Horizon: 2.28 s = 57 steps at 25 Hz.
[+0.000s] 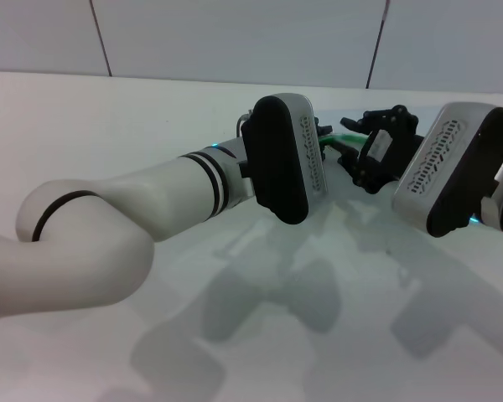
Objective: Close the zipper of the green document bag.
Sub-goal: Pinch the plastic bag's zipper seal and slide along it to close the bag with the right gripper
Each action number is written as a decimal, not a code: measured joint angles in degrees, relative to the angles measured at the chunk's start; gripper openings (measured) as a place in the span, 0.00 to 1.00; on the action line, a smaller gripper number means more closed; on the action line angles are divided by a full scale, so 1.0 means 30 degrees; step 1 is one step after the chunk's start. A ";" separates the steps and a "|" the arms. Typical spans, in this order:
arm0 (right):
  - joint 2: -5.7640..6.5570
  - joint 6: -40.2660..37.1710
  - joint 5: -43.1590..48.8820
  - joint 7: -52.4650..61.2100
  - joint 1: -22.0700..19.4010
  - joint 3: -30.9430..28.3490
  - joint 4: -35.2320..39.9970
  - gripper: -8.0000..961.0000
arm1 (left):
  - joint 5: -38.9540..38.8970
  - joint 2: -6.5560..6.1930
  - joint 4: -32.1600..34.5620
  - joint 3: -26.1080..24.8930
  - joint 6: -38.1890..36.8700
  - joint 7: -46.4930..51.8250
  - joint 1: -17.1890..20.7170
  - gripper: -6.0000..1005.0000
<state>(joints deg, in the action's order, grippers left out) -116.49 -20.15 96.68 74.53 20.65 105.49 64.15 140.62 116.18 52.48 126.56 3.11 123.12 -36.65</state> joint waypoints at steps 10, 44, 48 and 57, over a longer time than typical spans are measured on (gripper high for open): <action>0.0038 0.0100 0.0000 0.0028 0.0002 0.0020 -0.0010 0.20 | 0.0000 0.0001 0.0002 0.0001 -0.0012 -0.0088 0.0000 0.07; 0.0042 0.0096 0.0000 0.0238 0.0357 0.0133 -0.0677 0.09 | 0.0027 0.0001 -0.0017 0.0002 -0.0008 -0.0172 0.0000 0.06; 0.0042 0.0136 0.0005 0.0245 0.0371 0.0105 -0.0735 0.10 | 0.0048 0.0001 -0.0009 0.0001 -0.0004 -0.0172 0.0007 0.06; 0.0043 0.1031 0.0101 0.0259 0.0235 0.0098 -0.0839 0.12 | 0.0208 -0.0001 0.0256 -0.0272 0.0175 -0.0234 0.0647 0.06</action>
<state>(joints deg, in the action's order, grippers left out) -116.37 -17.06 96.98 75.31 21.35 105.79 61.63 141.25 116.18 53.25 125.74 3.63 122.42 -34.71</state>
